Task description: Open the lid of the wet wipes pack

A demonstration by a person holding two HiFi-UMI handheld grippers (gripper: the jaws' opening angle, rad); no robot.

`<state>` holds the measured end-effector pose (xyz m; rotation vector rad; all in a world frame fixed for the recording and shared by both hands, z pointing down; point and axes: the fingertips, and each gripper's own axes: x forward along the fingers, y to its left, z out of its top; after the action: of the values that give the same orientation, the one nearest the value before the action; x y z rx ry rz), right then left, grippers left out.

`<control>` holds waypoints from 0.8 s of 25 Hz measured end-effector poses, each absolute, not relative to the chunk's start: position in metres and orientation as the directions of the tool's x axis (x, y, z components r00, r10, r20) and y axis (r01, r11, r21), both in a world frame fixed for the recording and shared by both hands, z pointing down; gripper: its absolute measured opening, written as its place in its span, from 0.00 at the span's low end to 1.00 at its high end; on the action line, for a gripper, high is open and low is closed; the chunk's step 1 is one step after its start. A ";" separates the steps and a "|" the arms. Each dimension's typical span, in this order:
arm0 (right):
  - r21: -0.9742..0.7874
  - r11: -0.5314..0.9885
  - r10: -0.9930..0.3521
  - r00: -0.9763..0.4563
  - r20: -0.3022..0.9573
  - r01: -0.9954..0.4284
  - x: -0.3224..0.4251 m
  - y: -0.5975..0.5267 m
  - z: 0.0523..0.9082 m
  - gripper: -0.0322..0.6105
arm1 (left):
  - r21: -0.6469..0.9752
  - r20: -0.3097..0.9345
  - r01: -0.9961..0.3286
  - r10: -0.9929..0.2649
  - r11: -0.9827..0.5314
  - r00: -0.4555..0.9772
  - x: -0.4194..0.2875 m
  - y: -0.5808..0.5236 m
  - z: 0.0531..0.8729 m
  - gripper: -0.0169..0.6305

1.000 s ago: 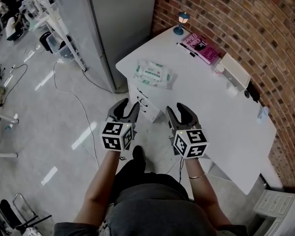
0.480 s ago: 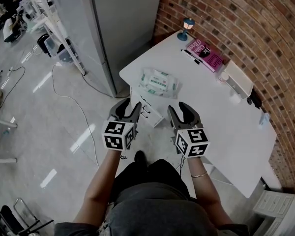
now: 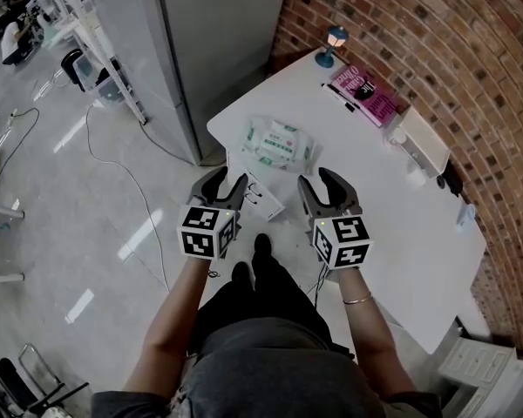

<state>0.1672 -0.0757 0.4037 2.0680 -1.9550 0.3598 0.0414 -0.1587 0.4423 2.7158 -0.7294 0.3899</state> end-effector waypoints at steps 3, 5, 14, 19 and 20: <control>0.047 -0.026 -0.929 0.042 0.367 -0.999 0.176 -0.086 0.403 0.34 | 0.215 0.336 -0.529 -0.446 -0.821 0.829 0.049 -0.167 0.442 0.29; 0.069 0.000 -0.927 0.026 0.374 -0.998 0.180 -0.094 0.404 0.34 | 0.212 0.341 -0.535 -0.451 -0.818 0.825 0.053 -0.173 0.444 0.29; 0.103 0.113 -0.905 -0.060 0.422 -0.988 0.199 -0.133 0.414 0.34 | 0.209 0.379 -0.572 -0.473 -0.793 0.795 0.073 -0.200 0.458 0.29; 0.127 0.185 -0.882 -0.107 0.459 -0.975 0.200 -0.149 0.425 0.33 | 0.208 0.402 -0.591 -0.483 -0.779 0.778 0.080 -0.209 0.468 0.29; 0.129 0.199 -0.876 -0.117 0.468 -0.972 0.200 -0.152 0.428 0.33 | 0.207 0.407 -0.593 -0.483 -0.778 0.775 0.082 -0.211 0.470 0.29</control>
<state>0.2004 -0.1519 0.4280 1.7196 -2.0383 0.2888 0.0818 -0.2113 0.4697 2.6448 -0.8264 0.4788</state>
